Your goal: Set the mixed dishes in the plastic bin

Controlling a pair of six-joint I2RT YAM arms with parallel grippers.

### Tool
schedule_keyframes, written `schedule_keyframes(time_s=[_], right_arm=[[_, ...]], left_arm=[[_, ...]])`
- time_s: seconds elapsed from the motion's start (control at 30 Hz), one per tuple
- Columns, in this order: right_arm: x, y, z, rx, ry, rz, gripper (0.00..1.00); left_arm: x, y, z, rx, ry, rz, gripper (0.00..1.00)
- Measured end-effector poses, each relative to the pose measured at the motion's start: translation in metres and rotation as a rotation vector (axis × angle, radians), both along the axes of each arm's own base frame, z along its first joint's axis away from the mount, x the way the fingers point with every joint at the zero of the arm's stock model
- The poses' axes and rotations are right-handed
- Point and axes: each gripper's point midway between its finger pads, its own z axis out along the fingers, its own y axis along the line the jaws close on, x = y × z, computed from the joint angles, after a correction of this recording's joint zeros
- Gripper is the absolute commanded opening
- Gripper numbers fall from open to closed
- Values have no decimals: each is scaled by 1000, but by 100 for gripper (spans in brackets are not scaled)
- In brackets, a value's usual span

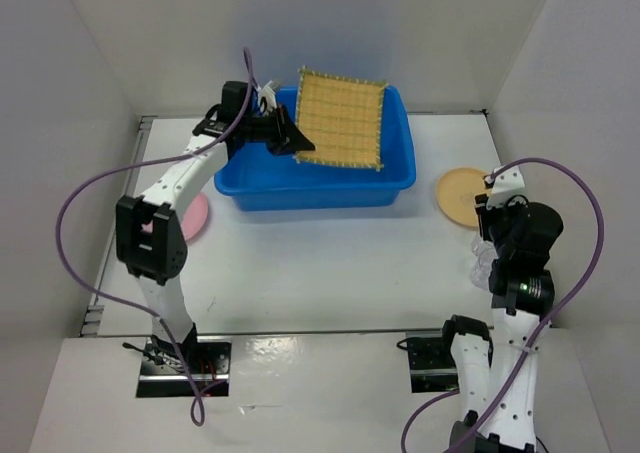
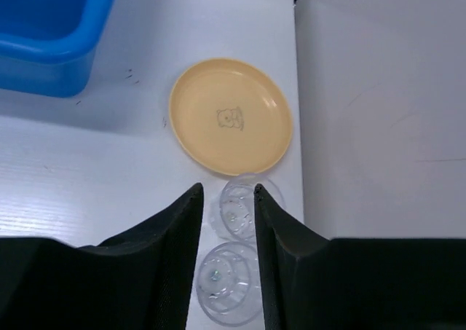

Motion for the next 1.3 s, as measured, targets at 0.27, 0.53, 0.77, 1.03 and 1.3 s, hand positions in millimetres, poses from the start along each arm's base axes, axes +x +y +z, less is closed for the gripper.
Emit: schedule_keyframes(time_s=[0.27, 0.53, 0.77, 1.03, 1.3], right_arm=[[12, -5, -21, 20, 86, -6, 47], [7, -7, -14, 9, 57, -26, 48], [7, -10, -13, 5, 57, -39, 49], [6, -10, -12, 6, 53, -42, 52], [6, -8, -13, 8, 53, -35, 55]], left_arm=[[68, -5, -129, 113, 266, 67, 0], [117, -20, -143, 93, 269, 98, 0], [128, -39, -183, 151, 337, 106, 2], [109, -64, -186, 162, 388, 75, 50], [101, -36, -175, 350, 335, 160, 93]])
